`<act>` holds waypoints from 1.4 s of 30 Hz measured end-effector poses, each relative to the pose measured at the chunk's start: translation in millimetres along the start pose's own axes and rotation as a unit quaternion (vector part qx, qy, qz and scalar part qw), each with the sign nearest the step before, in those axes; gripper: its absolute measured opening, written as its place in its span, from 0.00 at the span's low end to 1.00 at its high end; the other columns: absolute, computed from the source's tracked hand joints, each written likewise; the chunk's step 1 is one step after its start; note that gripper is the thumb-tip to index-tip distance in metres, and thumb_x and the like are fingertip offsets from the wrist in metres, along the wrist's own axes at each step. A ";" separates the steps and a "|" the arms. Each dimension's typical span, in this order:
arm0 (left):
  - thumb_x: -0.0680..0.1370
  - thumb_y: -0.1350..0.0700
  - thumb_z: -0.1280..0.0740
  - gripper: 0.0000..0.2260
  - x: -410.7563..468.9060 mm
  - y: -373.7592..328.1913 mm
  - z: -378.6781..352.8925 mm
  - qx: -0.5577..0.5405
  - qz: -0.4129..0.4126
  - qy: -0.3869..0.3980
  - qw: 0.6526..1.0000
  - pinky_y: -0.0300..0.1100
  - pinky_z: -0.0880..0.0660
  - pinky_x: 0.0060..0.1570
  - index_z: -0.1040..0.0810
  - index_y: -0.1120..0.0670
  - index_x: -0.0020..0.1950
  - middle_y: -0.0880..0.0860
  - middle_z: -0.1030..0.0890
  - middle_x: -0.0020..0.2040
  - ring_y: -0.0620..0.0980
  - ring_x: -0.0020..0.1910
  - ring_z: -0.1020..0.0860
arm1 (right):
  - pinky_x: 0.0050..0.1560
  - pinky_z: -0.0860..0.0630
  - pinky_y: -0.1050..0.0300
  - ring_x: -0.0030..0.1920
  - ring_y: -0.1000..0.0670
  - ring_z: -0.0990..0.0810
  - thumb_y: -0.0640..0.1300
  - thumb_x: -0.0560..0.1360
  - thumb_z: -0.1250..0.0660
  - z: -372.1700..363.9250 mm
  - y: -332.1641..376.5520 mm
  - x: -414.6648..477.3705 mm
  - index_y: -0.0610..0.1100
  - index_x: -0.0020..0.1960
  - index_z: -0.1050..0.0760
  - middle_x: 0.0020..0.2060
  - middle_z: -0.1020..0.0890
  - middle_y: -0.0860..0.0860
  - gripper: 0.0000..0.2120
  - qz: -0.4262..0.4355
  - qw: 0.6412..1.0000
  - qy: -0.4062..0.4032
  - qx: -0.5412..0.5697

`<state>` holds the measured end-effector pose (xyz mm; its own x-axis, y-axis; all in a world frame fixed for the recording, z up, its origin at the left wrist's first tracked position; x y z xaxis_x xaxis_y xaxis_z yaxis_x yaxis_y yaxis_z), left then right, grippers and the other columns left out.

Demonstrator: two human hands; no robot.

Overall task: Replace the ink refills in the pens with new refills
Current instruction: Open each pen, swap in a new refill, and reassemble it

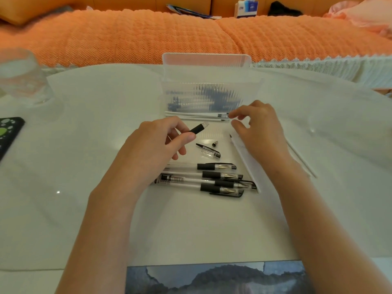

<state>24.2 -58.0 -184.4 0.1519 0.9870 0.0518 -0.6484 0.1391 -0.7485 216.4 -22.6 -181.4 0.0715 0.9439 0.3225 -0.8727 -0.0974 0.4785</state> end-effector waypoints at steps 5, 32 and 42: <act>0.77 0.47 0.35 0.05 -0.6 0.7 1.8 -0.001 0.000 0.001 1.000 0.41 0.26 0.40 0.23 0.46 0.43 0.45 0.19 0.35 0.42 0.34 0.21 | 0.54 0.37 0.58 0.57 0.47 0.33 0.46 0.79 0.39 -18.3 6.4 3.3 0.50 0.62 0.23 0.53 0.25 0.49 0.13 0.036 0.998 0.027 -0.046; 0.79 0.55 0.36 0.02 0.4 13.8 24.3 -0.045 0.021 -0.063 0.997 0.52 0.23 0.52 0.25 0.47 0.49 0.45 0.18 0.39 0.42 0.42 0.19 | 0.33 0.34 0.75 0.28 0.65 0.28 0.37 0.76 0.34 23.9 0.8 -6.1 0.41 0.45 0.21 0.36 0.18 0.51 0.03 -0.005 0.975 0.014 0.220; 0.79 0.56 0.36 0.02 -3.4 15.4 38.9 -0.056 0.027 -0.097 0.993 0.51 0.23 0.53 0.24 0.50 0.49 0.46 0.17 0.40 0.42 0.42 0.19 | 0.37 0.34 0.76 0.34 0.65 0.26 0.38 0.75 0.33 28.0 -3.2 -9.5 0.45 0.44 0.22 0.35 0.18 0.54 0.04 -0.009 0.975 0.013 0.222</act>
<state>-15.3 -56.1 -170.4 -0.0339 0.9913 0.1275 -0.5634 0.0864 -0.8216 232.0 -40.1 -163.2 0.0674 0.9541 0.2916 -0.5765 -0.2013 0.7919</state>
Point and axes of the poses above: each hand's wrist, its own x-axis towards the middle knuckle, its own z-axis out of the back of the hand, y = z × x, the point moved 10 cm from there along x, towards the middle knuckle
